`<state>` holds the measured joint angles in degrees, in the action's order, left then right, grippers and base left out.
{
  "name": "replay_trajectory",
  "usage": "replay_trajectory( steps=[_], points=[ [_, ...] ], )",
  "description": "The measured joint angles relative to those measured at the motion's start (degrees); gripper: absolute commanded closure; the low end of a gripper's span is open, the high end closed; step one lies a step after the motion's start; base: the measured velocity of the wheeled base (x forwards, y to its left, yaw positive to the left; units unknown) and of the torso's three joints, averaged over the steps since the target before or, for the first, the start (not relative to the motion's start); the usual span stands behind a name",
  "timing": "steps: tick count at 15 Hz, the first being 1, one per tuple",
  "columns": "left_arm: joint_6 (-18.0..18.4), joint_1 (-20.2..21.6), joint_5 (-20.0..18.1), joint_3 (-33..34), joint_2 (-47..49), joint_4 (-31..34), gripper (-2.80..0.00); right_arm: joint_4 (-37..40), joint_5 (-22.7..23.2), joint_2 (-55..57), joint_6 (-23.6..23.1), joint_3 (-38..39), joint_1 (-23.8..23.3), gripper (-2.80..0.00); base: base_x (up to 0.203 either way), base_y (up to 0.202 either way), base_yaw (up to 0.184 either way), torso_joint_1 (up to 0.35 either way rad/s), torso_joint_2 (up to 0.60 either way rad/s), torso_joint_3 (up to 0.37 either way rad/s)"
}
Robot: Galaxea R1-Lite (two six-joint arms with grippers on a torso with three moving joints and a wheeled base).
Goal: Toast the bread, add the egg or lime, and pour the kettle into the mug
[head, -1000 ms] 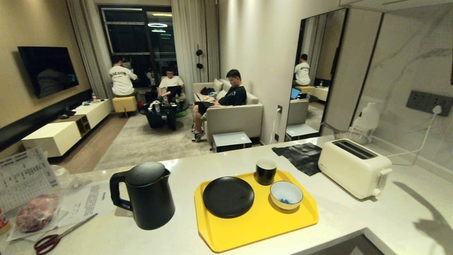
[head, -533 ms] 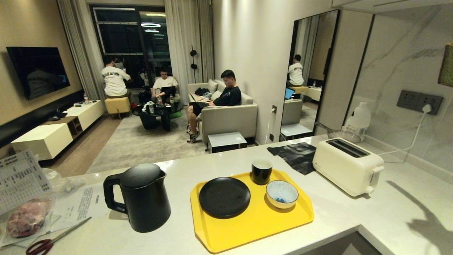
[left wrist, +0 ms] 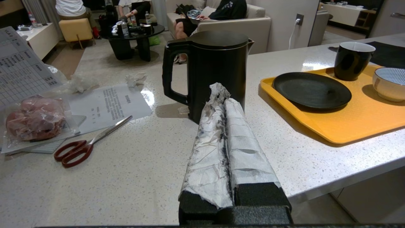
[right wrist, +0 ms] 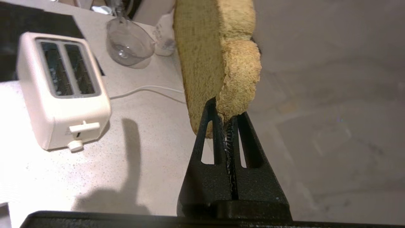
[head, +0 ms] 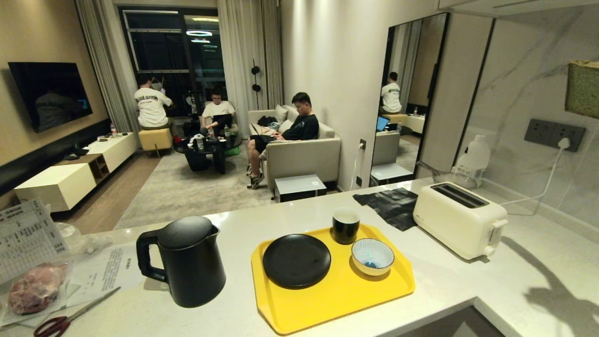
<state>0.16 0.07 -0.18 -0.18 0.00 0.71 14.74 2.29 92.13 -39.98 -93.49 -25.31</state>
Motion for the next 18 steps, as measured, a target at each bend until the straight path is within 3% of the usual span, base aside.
replay_trajectory(
  steps=[4, 9, 11, 14, 18],
  points=[
    [0.1, 0.0, 0.0, 0.0, 0.0, 0.0, 0.0, 2.1, -5.8, 3.0, -2.8, -3.9, 5.4, 0.0, 0.0, 0.0, 0.0, 0.0, 0.0, 0.0],
    [0.2, 0.0, 0.0, -0.1, 0.0, 0.0, 0.0, 14.2, -10.9, 11.2, -7.4, -19.1, 9.7, 0.0, 0.0, 0.0, 0.0, 0.0, 0.0, 0.0],
    [0.2, 0.0, 0.0, -0.1, 0.0, 0.0, 0.0, 15.2, -11.6, 14.6, -11.0, -20.6, 11.3, 0.0, 0.0, 0.0, 0.0, 0.0, 0.0, 0.0],
    [0.1, 0.0, 0.0, 0.0, 0.0, 0.0, 0.0, 15.9, -12.1, 18.3, -12.8, -21.0, 12.9, 0.0, 0.0, 0.0, 0.0, 0.0, 0.0, 0.0],
    [0.1, 0.0, 0.0, 0.0, 0.0, 0.0, 0.0, 12.1, -17.2, 23.4, -14.6, -21.1, 15.2, 0.0, 0.0, 0.0, 0.0, 0.0, 0.0, 0.0]
  ],
)
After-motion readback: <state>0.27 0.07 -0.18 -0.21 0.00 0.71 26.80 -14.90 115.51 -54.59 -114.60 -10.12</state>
